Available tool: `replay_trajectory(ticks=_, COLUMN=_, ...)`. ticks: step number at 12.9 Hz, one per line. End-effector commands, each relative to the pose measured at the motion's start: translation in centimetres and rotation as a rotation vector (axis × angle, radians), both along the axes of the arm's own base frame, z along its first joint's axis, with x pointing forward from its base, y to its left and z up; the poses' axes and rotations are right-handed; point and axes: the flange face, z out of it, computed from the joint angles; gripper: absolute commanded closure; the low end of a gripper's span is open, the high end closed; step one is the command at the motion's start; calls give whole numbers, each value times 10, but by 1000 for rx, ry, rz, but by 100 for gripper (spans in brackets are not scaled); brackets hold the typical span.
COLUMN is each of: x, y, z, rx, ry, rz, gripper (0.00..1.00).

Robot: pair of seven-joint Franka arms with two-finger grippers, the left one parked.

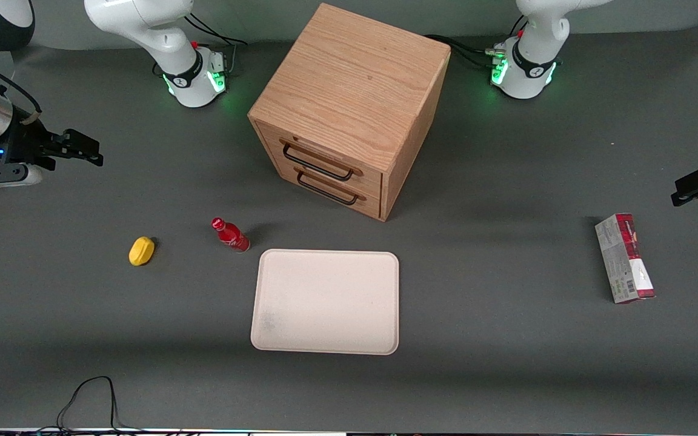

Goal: Place coke bottle on tray

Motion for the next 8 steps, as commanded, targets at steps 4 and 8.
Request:
replay_trajectory(ticks=4, x=-3, y=-4, z=11, rx=5, ry=21, rz=8, gripper=0)
replay_trajectory(ticks=8, x=-4, y=-2, z=13, rx=4, ry=21, rz=7, gripper=0)
